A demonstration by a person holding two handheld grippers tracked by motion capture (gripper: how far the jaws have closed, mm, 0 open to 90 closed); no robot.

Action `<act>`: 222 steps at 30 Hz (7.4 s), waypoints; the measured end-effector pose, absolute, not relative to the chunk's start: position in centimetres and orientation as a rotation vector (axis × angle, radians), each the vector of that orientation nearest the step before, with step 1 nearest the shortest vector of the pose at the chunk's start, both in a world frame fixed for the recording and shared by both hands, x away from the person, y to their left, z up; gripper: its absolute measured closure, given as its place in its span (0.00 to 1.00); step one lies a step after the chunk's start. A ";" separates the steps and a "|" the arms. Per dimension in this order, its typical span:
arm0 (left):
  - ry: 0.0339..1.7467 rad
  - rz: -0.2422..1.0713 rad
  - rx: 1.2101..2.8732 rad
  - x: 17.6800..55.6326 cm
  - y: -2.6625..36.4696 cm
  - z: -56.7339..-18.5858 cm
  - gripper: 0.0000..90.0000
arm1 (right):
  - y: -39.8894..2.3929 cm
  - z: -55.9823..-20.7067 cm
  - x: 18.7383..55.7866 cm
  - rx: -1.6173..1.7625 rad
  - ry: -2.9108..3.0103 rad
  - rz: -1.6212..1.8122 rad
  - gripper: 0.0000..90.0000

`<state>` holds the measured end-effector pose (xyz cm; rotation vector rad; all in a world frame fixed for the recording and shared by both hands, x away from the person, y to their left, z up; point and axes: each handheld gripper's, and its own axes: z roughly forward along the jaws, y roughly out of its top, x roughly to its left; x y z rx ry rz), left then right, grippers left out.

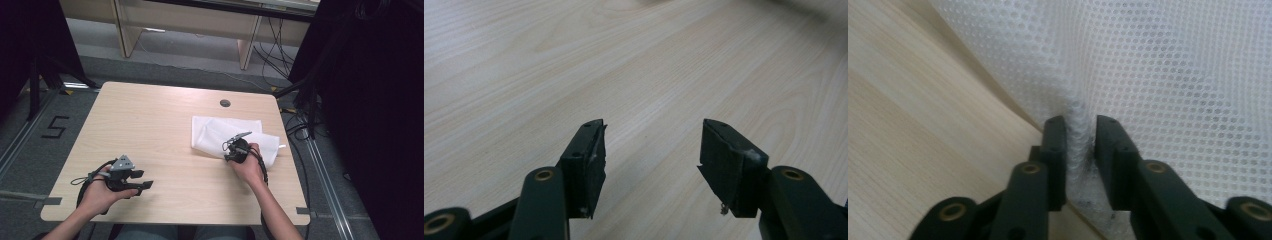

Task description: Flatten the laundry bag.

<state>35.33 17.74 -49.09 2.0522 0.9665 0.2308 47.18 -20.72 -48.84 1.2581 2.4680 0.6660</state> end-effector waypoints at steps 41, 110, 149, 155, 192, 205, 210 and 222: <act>0.951 0.278 1.954 35.0 17.7 -48.4 0.51 | -10.3 -48.4 41.4 0.689 2.765 0.725 0.96; 0.814 0.227 2.298 38.4 10.9 -50.2 0.95 | -12.5 -43.8 46.3 0.930 2.646 0.717 0.99; 0.875 0.272 2.241 40.0 9.9 -50.0 0.96 | -11.2 -38.8 42.8 0.792 2.532 0.883 0.99; 0.879 0.284 2.231 40.8 9.9 -50.0 0.96 | -11.0 -38.4 42.3 0.786 2.531 0.919 0.99; 0.805 0.330 2.233 40.3 10.5 -48.2 0.95 | -11.4 -38.2 42.0 0.745 2.523 0.886 0.99; 1.029 0.306 2.034 35.9 20.7 -46.7 0.92 | -11.0 -38.8 40.2 0.714 2.566 0.863 0.99; 1.095 0.332 1.964 35.9 22.7 -46.0 0.92 | -10.8 -39.0 39.2 0.673 2.579 0.864 0.99; 1.137 0.441 2.014 36.6 23.9 -46.3 0.89 | -10.4 -40.4 36.6 0.646 2.677 0.866 0.99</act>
